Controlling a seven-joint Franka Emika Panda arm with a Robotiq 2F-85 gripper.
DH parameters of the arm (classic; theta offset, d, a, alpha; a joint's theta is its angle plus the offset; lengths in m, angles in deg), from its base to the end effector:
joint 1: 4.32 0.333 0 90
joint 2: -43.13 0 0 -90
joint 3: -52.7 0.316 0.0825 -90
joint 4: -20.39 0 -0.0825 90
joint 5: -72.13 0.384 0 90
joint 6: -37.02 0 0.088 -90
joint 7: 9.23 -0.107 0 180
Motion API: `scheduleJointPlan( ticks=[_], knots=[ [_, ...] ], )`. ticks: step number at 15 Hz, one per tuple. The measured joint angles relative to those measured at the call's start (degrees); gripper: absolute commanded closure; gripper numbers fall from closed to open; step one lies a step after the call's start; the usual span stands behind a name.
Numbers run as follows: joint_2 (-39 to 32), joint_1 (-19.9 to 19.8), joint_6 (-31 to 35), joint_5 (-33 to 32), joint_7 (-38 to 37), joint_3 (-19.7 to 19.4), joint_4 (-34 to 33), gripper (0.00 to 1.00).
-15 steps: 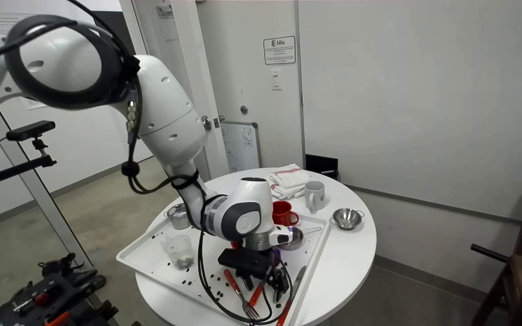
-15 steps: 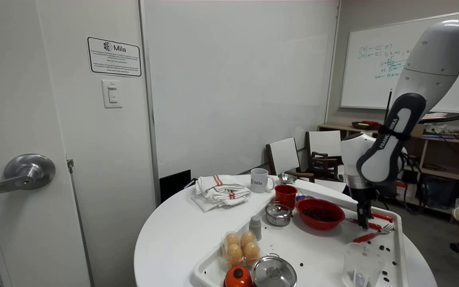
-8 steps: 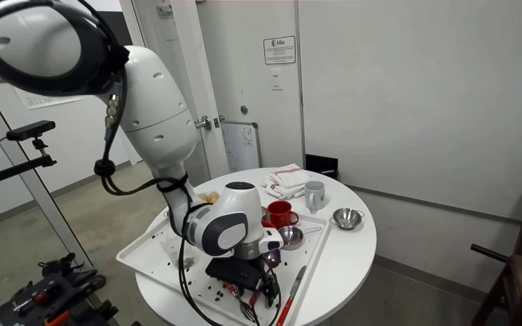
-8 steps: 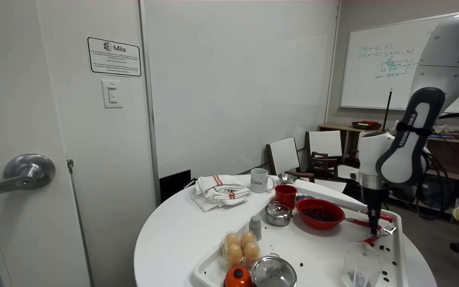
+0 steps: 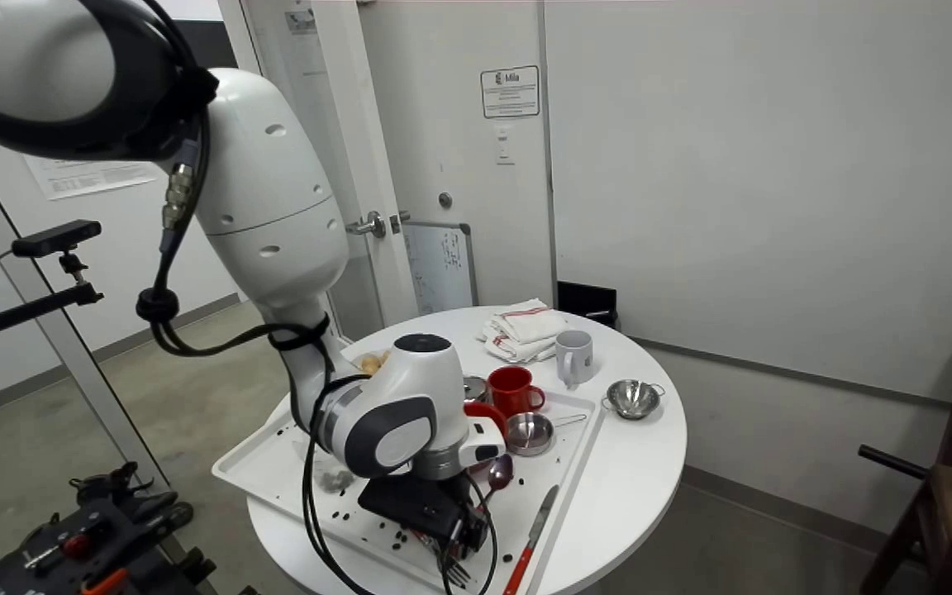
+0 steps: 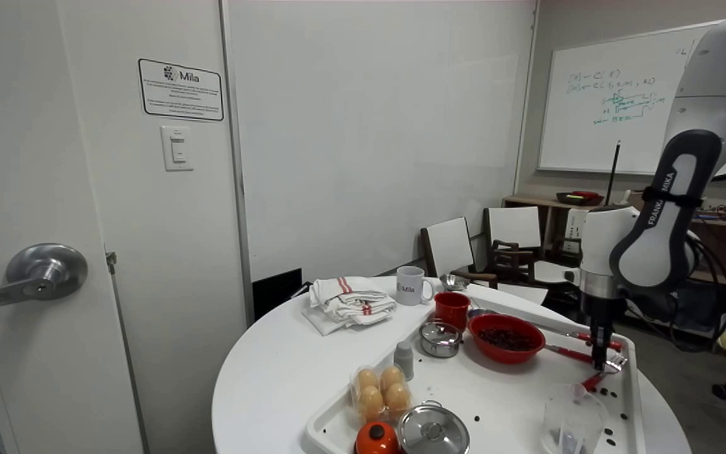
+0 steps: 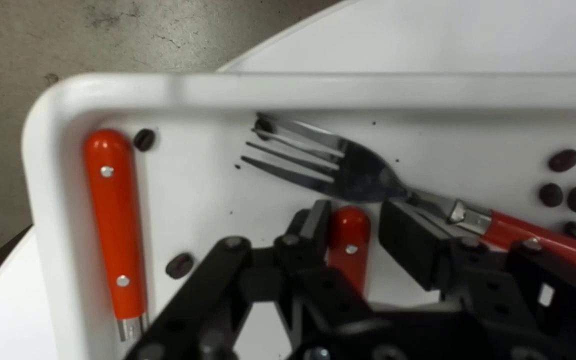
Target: Use the spoon to mix the contents in the orange bowl
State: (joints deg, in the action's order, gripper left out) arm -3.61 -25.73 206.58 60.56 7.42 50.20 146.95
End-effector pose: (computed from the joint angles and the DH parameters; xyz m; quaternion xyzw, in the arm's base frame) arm 0.4546 -0.1908 0.0050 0.9980 0.0429 -0.0423 0.0175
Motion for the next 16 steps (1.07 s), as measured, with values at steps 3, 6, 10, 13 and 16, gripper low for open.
scheduleJointPlan(
  ticks=[3, 6, 10, 13, 16],
  knots=[
    [0.64, -1.95, -0.02, 0.23, 0.98, 1.68, 0.64, 0.95],
    [1.42, -4.52, -1.05, 0.67, 1.80, 3.58, 0.81, 0.93],
    [2.82, -4.29, -2.09, 1.37, 1.46, 3.17, 0.88, 0.93],
    [4.18, -3.07, -2.87, 1.77, 0.54, 2.24, 1.09, 0.93],
    [6.20, -0.84, -6.89, 3.28, -2.28, 0.66, 1.13, 0.92]
  ],
)
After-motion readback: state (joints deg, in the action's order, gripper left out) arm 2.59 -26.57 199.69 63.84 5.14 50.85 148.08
